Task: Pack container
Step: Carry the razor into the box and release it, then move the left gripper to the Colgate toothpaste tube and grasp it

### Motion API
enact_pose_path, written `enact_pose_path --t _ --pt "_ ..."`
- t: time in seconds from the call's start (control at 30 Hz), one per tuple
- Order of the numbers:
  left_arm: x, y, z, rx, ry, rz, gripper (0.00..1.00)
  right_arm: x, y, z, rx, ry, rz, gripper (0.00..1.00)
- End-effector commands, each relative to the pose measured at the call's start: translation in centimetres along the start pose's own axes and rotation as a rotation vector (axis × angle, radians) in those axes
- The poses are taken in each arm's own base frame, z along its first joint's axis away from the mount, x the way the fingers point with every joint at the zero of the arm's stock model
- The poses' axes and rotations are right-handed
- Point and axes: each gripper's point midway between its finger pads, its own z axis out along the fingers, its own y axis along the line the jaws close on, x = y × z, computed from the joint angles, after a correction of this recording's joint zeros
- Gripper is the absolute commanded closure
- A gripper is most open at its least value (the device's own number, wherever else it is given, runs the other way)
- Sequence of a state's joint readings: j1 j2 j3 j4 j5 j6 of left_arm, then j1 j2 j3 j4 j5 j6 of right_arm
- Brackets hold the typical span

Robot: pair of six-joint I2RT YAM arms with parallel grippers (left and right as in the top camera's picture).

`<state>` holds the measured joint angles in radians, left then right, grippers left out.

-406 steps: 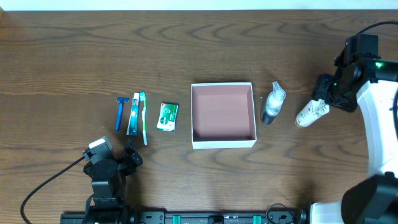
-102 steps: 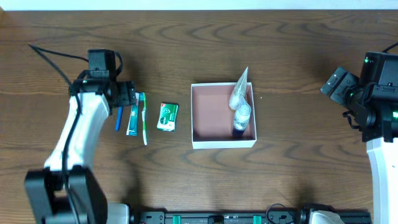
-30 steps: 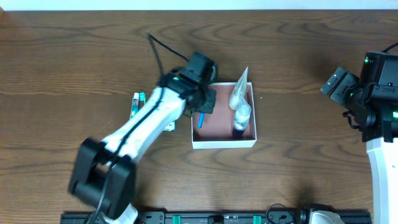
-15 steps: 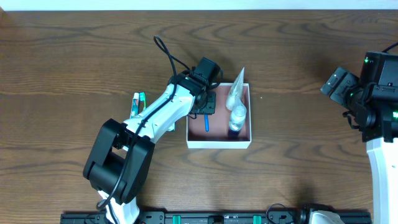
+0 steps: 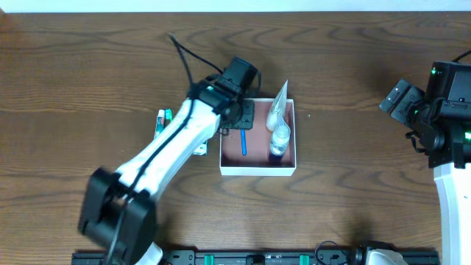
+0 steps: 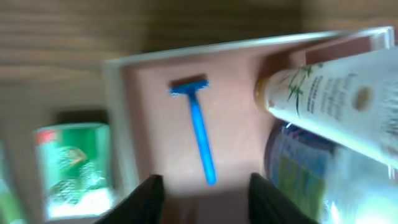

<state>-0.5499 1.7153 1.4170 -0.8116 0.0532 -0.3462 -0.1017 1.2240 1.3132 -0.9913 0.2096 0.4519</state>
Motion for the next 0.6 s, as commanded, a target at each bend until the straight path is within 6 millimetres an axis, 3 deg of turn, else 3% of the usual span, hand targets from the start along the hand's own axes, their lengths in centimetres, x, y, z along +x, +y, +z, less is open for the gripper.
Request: enact_pose_path --t 0.0,0.1,0.27,0.4,0.57 --pt "-1.5 4.8 -3.5 -0.214 -0.101 0.01 0.43 -0.3 -0.2 -0.1 0.004 -0.008 0.002 0.01" --pt "-0.6 9.7 -4.3 -0.357 -0.041 -0.003 0.34 -0.3 -0.2 -0.1 0.004 -0.008 0.002 0.01" --pt "1.8 16.4 -2.9 -0.381 0.106 -0.107 0.25 -0.3 -0.2 -0.1 0.004 -0.008 0.002 0.01" --pt "3.7 19.5 -0.8 -0.247 0.22 -0.152 0.25 -0.3 -0.2 -0.1 0.004 -0.008 0.002 0.01" --pt "5.0 22.9 1.4 -0.201 0.302 -0.186 0.25 -0.3 -0.2 -0.1 0.004 -0.008 0.002 0.01"
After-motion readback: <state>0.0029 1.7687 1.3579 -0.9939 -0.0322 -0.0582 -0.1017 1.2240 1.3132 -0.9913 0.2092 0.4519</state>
